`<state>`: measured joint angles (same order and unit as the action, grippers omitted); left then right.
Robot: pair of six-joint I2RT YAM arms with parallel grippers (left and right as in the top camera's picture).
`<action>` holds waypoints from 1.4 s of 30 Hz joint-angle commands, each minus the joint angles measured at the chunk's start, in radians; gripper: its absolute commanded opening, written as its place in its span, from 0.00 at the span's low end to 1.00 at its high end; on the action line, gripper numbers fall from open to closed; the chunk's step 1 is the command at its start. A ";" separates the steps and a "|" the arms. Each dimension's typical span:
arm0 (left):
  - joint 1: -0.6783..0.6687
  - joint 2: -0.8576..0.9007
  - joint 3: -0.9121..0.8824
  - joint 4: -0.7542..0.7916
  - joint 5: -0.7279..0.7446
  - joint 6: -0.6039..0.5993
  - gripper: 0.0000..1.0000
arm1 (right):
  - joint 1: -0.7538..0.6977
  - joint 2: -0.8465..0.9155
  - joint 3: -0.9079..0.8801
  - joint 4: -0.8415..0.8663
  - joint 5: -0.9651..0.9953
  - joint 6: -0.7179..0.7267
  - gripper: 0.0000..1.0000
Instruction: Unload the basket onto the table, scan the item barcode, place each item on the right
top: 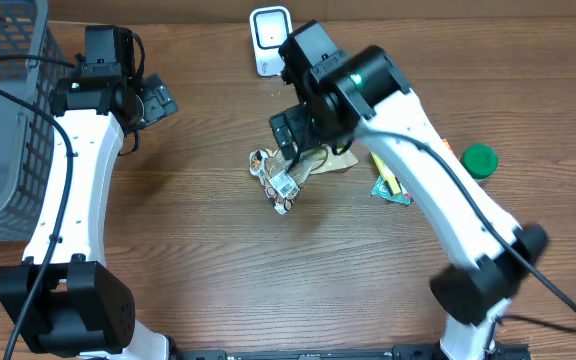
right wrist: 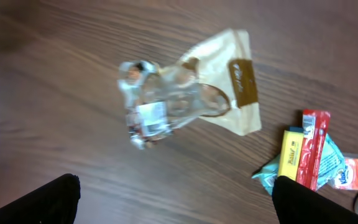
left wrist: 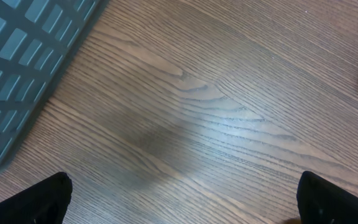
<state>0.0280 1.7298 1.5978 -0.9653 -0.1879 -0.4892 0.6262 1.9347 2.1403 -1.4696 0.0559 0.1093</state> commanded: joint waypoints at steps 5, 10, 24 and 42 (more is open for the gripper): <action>0.002 -0.009 0.006 0.001 -0.002 0.022 1.00 | 0.007 -0.153 0.004 0.001 0.002 0.007 1.00; 0.002 -0.009 0.006 0.001 -0.002 0.022 1.00 | 0.006 -0.235 0.004 0.001 0.002 0.007 1.00; 0.002 -0.009 0.006 0.001 -0.002 0.022 1.00 | -0.017 -0.546 0.004 0.001 0.002 0.007 1.00; 0.002 -0.009 0.006 0.001 -0.002 0.022 1.00 | -0.198 -0.950 0.004 -0.037 0.002 0.007 1.00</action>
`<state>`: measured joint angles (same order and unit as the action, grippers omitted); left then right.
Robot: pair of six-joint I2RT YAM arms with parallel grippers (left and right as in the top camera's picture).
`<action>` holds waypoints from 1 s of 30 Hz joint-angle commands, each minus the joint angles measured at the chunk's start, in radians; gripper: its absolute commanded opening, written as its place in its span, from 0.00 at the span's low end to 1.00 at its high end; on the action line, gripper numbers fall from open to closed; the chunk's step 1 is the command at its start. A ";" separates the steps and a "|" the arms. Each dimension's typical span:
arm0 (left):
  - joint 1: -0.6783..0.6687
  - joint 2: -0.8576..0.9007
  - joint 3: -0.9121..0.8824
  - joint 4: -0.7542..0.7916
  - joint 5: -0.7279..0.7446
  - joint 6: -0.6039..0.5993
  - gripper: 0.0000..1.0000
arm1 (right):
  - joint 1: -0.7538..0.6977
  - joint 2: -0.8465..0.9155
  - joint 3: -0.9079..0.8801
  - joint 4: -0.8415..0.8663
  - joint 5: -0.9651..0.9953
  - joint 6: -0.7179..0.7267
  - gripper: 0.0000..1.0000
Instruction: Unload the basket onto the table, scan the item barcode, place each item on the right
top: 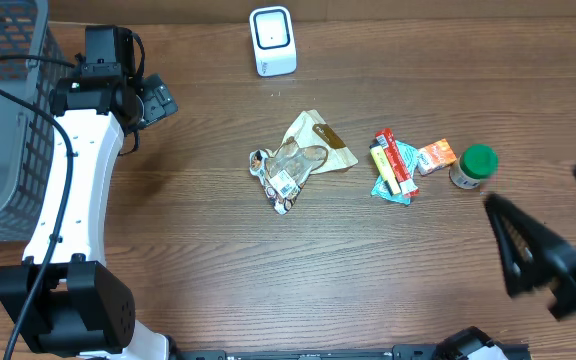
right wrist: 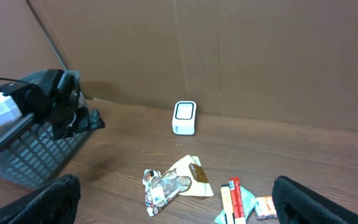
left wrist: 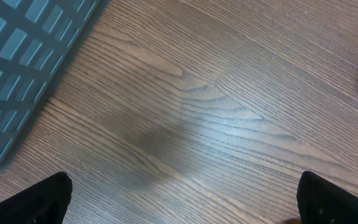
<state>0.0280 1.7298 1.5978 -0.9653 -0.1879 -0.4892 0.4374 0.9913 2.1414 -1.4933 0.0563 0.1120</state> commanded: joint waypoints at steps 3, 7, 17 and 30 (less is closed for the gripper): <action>0.002 -0.009 0.006 0.001 -0.002 0.021 1.00 | -0.009 -0.023 0.003 -0.059 0.002 0.004 1.00; 0.002 -0.009 0.006 0.001 -0.002 0.022 1.00 | -0.009 -0.038 0.002 -0.136 0.001 0.004 1.00; 0.002 -0.009 0.006 0.001 -0.002 0.022 1.00 | -0.010 -0.075 -0.056 -0.198 0.001 0.004 1.00; 0.002 -0.009 0.006 0.001 -0.002 0.021 1.00 | -0.112 -0.277 -0.488 -0.200 0.001 0.004 1.00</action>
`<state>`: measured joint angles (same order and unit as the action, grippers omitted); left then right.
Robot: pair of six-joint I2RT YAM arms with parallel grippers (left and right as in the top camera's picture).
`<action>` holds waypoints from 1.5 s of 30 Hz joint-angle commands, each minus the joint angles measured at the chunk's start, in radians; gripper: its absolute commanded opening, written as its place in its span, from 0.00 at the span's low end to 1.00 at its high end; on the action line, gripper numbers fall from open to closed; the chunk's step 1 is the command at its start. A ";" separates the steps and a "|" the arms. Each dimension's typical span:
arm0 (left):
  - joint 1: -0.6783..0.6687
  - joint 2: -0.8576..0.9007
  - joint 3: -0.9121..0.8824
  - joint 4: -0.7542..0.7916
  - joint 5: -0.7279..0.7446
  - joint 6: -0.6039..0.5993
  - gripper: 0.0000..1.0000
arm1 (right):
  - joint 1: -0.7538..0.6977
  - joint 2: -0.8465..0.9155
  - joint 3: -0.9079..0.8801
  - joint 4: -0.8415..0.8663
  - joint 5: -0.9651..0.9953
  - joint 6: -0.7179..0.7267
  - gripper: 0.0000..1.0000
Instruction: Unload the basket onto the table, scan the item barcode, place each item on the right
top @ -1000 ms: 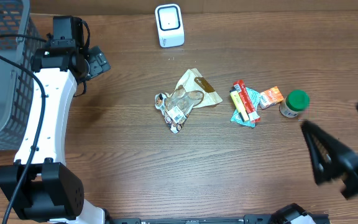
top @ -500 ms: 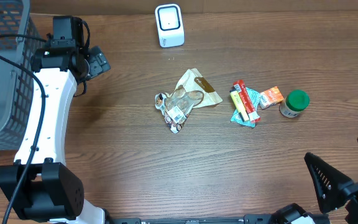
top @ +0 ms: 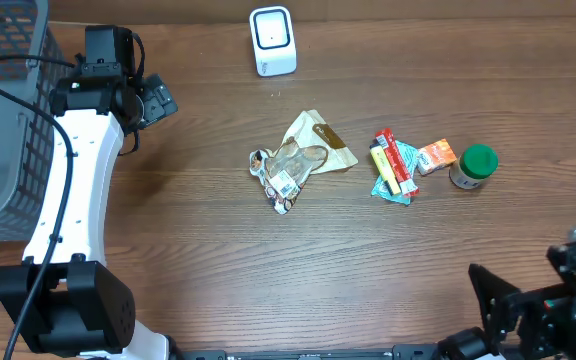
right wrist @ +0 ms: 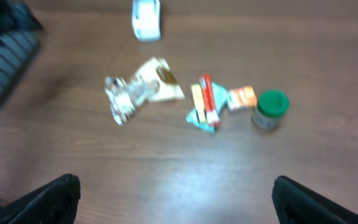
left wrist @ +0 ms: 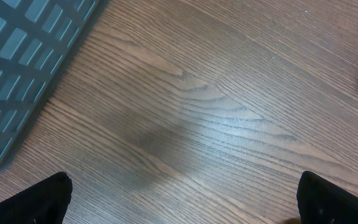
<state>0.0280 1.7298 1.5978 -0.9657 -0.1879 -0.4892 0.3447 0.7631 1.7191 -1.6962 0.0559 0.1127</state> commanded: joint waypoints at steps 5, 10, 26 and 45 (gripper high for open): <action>0.002 -0.009 0.006 0.001 -0.002 0.022 1.00 | -0.052 -0.133 -0.184 0.003 0.002 0.003 1.00; 0.002 -0.009 0.006 0.001 -0.002 0.022 1.00 | -0.077 -0.206 -0.280 0.013 0.052 -0.012 1.00; 0.002 -0.009 0.006 0.001 -0.002 0.021 1.00 | -0.159 -0.487 -0.806 1.045 -0.127 -0.292 1.00; 0.002 -0.009 0.006 0.001 -0.002 0.021 1.00 | -0.170 -0.760 -1.625 1.831 -0.264 -0.326 1.00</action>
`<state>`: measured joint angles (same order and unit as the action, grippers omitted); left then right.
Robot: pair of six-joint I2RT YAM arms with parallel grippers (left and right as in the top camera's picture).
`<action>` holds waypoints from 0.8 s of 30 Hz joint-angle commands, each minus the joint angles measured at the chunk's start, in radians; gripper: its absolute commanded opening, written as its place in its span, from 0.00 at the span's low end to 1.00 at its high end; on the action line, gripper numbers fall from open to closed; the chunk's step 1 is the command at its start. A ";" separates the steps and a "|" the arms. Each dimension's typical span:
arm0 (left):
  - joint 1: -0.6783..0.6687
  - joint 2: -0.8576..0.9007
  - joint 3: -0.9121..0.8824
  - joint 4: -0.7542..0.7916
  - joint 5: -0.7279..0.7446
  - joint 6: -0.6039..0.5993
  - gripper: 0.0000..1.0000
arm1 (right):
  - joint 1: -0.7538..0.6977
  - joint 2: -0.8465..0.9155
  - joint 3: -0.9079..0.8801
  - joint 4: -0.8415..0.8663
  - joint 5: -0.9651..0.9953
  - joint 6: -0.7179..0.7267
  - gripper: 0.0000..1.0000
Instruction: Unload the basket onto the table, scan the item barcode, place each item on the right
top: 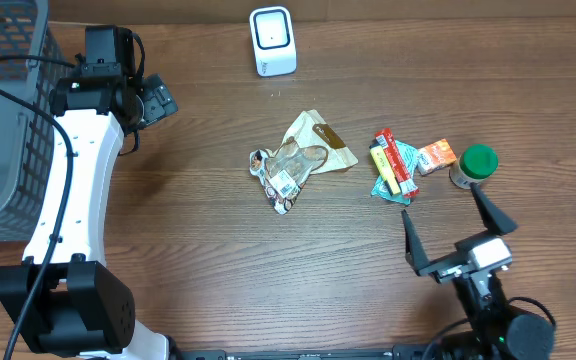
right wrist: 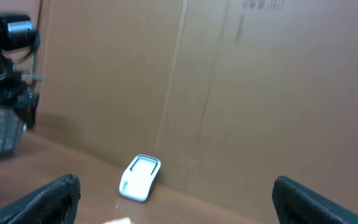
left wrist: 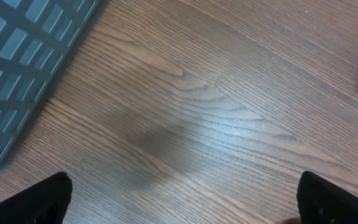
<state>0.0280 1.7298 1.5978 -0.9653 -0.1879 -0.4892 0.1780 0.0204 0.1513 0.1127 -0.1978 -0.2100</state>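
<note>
A clear crinkled packet with a white barcode label (top: 285, 180) lies mid-table, overlapping a tan pouch (top: 324, 140). The white scanner (top: 272, 38) stands at the back edge and shows in the right wrist view as well (right wrist: 139, 178). My right gripper (top: 439, 200) is open and empty at the front right, pointing toward the back wall, well away from the packet. My left gripper (left wrist: 185, 208) is open over bare wood at the back left, holding nothing; its fingers (left wrist: 48, 198) are spread wide.
A grey mesh basket fills the left edge. Red, yellow and teal snack packets (top: 393, 165), an orange packet (top: 436, 156) and a green-capped jar (top: 476, 165) lie just ahead of my right gripper. A cardboard wall (right wrist: 229, 93) closes the back.
My right gripper was low at the front right corner, its camera looking down on the items. Now it stands near the jar, with its camera looking level at the back wall. The left arm is unchanged.
My right gripper first hung open just above the clear packet mid-table. Then it was far off at the right edge, later at the front right corner, and now sits front right facing the scanner. The packet lies where it was; the left arm never moved.
</note>
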 commanded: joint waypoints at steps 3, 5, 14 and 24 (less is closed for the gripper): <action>0.002 -0.009 0.006 0.001 -0.002 0.022 1.00 | -0.004 -0.018 -0.109 0.021 -0.027 -0.003 1.00; 0.002 -0.009 0.006 0.001 -0.002 0.022 1.00 | -0.003 -0.018 -0.140 0.021 -0.033 -0.003 1.00; 0.002 -0.009 0.006 0.001 -0.002 0.021 1.00 | -0.005 -0.018 -0.143 -0.140 -0.013 -0.004 1.00; 0.002 -0.009 0.006 0.001 -0.002 0.022 1.00 | -0.005 -0.018 -0.143 -0.175 -0.013 -0.004 1.00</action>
<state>0.0280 1.7298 1.5978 -0.9653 -0.1879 -0.4892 0.1780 0.0147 0.0189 -0.0673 -0.2199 -0.2104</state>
